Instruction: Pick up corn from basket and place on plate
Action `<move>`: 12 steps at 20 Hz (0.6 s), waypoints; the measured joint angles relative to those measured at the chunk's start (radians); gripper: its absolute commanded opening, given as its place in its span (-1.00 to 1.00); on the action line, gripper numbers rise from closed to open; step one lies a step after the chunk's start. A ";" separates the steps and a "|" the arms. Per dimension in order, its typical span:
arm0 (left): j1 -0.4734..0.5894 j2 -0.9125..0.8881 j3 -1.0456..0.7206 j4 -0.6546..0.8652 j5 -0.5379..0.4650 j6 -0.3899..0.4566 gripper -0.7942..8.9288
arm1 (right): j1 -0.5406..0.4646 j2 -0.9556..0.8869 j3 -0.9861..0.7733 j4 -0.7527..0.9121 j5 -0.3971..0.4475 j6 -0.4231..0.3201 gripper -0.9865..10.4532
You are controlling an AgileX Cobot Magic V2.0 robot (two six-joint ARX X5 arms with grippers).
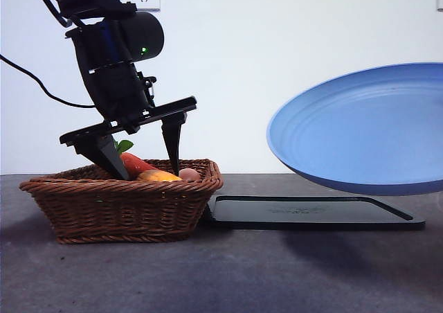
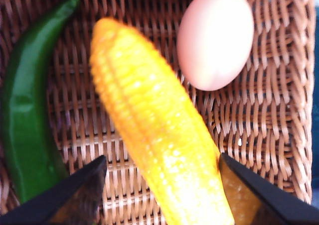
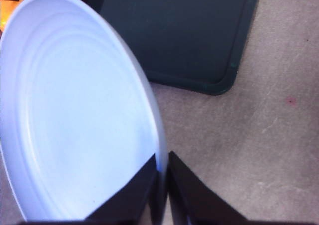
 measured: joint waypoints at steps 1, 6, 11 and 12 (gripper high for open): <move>-0.001 0.000 0.000 0.004 -0.005 0.000 -0.09 | 0.000 0.000 0.000 0.002 0.000 -0.001 -0.82; -0.001 0.006 0.001 0.014 -0.023 0.000 -0.09 | 0.000 0.000 0.000 0.005 -0.001 -0.008 -0.82; -0.010 0.043 0.009 0.018 -0.026 -0.008 -0.09 | 0.000 0.000 0.000 0.007 -0.006 -0.010 -0.82; -0.009 0.049 0.009 0.019 -0.027 -0.010 -0.09 | 0.000 0.000 0.000 0.008 -0.005 -0.010 -0.82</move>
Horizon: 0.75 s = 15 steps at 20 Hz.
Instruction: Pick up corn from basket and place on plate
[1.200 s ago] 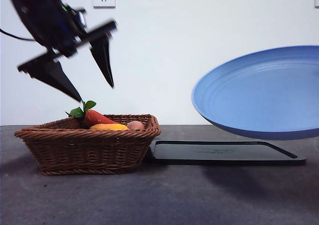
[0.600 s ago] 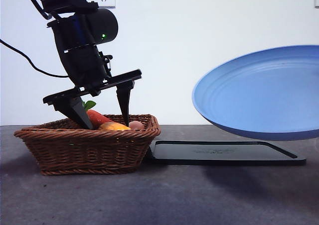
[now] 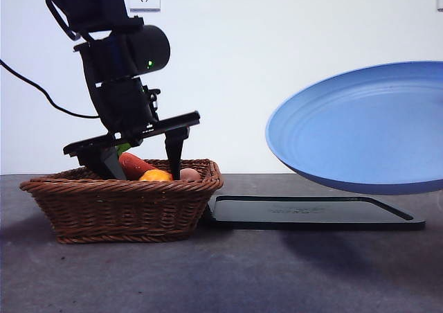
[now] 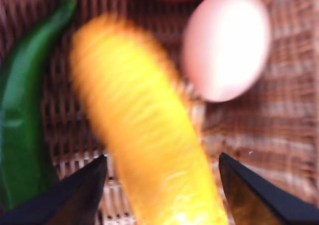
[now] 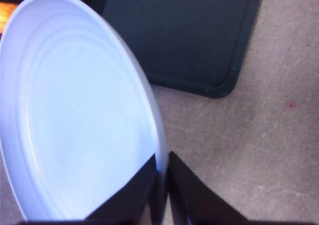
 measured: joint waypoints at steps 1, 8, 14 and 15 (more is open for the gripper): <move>0.001 0.002 0.000 0.002 -0.002 -0.001 -0.09 | 0.000 0.000 0.000 0.000 0.000 0.000 -0.83; 0.002 0.002 0.000 -0.011 -0.002 -0.001 -0.39 | 0.000 0.000 0.000 0.000 -0.002 0.000 -0.82; 0.003 0.002 0.000 -0.031 -0.001 0.000 -0.42 | 0.000 0.000 0.000 0.001 -0.002 0.000 -0.82; 0.003 -0.001 0.000 -0.037 -0.002 0.004 -0.42 | 0.000 0.000 0.000 0.001 -0.002 0.000 -0.83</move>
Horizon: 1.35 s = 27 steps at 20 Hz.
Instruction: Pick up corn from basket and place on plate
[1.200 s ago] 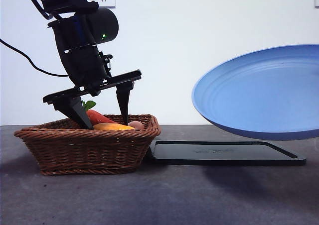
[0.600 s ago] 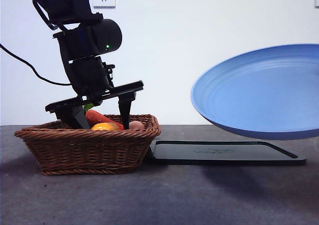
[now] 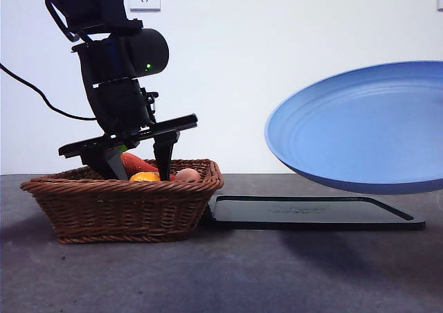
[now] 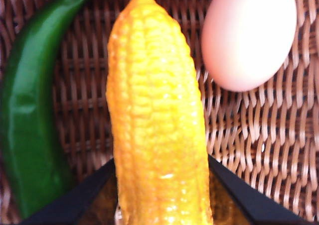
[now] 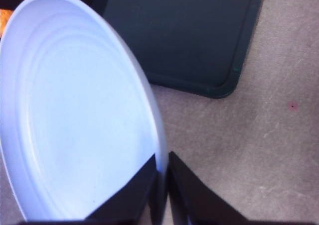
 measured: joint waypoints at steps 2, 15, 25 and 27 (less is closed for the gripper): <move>0.002 -0.019 0.000 -0.013 0.000 0.008 -0.42 | 0.000 0.000 0.000 0.000 0.000 0.001 -0.82; -0.198 -0.307 0.000 0.071 0.137 0.172 -0.42 | 0.000 0.296 0.000 0.219 -0.219 0.181 -0.82; -0.399 -0.160 0.000 0.102 0.138 0.363 -0.24 | 0.000 0.340 0.000 0.257 -0.272 0.246 -0.82; -0.405 -0.160 0.000 0.108 0.138 0.383 -0.08 | 0.000 0.341 0.000 0.258 -0.272 0.247 -0.82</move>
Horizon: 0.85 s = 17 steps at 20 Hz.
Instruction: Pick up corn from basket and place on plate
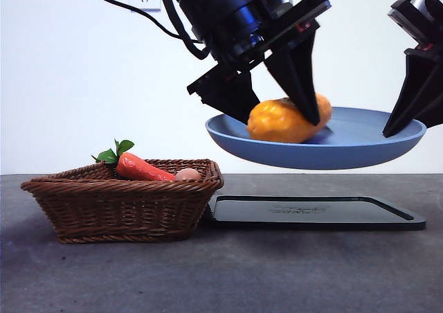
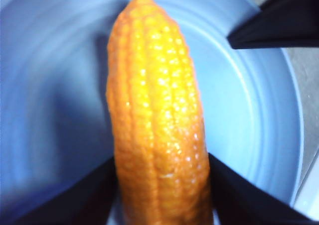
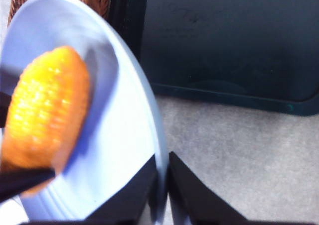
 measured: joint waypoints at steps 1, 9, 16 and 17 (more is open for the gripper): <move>-0.002 0.000 0.000 0.002 0.000 0.003 -0.05 | 0.000 0.000 0.000 0.000 0.000 0.000 -0.82; -0.002 -0.048 0.000 -0.003 0.000 0.018 -0.06 | -0.021 0.008 0.000 0.003 -0.001 0.000 -0.82; -0.002 -0.137 0.028 -0.029 0.000 0.018 -0.06 | -0.078 0.092 0.010 0.085 -0.001 0.000 -0.82; -0.002 -0.153 0.028 -0.031 0.000 0.018 -0.06 | -0.093 0.121 0.028 0.084 -0.001 0.000 -0.82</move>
